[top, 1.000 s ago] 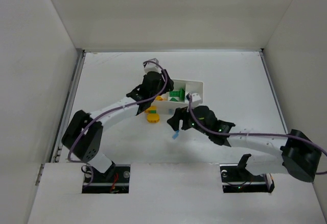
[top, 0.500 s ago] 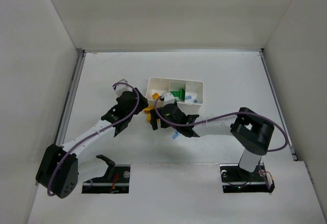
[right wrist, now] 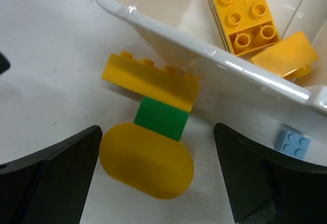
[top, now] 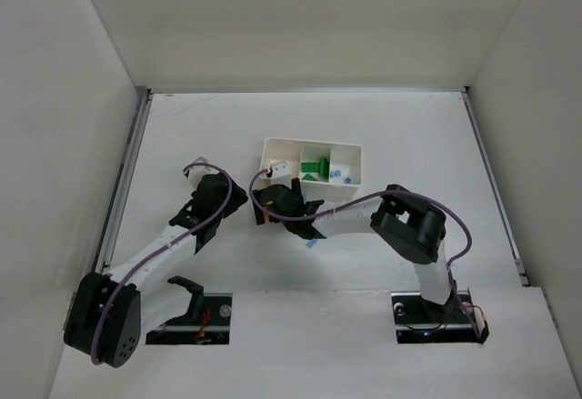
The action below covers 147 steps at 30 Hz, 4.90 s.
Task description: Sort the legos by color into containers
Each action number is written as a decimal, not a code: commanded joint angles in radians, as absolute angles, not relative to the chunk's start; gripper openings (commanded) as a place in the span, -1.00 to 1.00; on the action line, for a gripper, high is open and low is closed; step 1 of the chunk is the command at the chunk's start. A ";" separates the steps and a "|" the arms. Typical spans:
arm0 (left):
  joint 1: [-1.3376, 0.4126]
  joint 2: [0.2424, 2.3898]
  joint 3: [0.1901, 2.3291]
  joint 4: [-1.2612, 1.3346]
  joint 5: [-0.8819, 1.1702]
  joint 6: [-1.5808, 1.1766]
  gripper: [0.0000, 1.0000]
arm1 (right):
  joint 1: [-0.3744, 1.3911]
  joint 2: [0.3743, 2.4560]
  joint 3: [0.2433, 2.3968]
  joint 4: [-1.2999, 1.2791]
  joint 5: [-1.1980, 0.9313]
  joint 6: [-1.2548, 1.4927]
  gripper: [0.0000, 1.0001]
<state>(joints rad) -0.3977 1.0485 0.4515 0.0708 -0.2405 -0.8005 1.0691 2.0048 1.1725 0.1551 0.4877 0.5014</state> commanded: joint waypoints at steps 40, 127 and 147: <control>-0.475 0.885 0.337 0.219 0.512 -1.038 0.17 | 1.153 1.325 0.695 0.212 0.037 0.276 0.37; -0.611 0.853 0.430 0.360 0.015 -1.206 -0.71 | 1.065 1.243 0.581 0.339 0.213 0.302 0.20; -0.521 1.245 0.667 0.446 -0.020 -1.020 -0.58 | 0.998 1.089 0.529 0.322 0.226 0.368 0.22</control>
